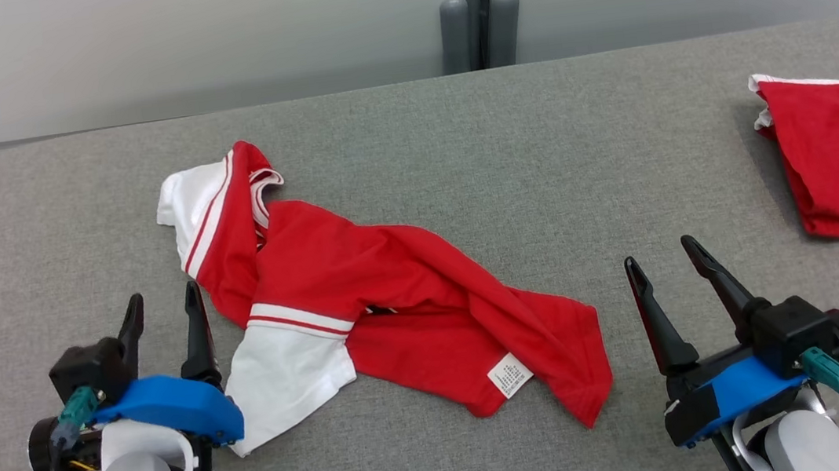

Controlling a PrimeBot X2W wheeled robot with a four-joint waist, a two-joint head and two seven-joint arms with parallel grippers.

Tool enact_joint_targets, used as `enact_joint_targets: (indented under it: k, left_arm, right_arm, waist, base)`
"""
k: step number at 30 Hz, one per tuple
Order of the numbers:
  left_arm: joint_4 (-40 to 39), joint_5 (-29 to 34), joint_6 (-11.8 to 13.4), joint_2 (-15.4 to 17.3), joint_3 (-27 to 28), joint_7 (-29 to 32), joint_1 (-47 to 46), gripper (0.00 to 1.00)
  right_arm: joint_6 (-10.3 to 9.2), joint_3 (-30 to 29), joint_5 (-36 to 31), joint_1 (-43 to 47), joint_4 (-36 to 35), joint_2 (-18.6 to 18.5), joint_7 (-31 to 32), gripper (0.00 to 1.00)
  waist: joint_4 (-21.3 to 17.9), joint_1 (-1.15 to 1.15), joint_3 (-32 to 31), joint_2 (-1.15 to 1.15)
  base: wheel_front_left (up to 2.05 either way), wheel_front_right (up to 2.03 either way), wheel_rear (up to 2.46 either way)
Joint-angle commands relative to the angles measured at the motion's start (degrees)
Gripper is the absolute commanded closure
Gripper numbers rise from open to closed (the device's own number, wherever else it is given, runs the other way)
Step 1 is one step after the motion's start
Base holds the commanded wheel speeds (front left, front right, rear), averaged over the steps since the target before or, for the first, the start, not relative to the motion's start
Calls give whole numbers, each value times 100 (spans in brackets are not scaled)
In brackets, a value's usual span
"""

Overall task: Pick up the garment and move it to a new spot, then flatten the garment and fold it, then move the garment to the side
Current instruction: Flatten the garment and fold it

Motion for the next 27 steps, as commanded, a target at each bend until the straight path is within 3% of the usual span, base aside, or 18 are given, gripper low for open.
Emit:
enact_joint_targets:
  k: [1,13,27]
  left_arm:
    - [-170,44,25,-17,56,-24,112,0]
    - [-1963,320,115,-458,449,-25,1889,0]
    - [-2392,434,126,-622,539,-26,2385,0]
  right_arm:
    - [1,-37,-41,66,-28,23,-27,0]
    - [1,-143,-13,461,-134,147,-24,0]
    - [1,96,170,533,7,147,-24,0]
  waist:
    - [12,0,-40,0]
    - [107,0,-480,0]
    - [92,0,-619,0]
  base:
    - [0,0,0]
    - [0,0,0]
    - [0,0,0]
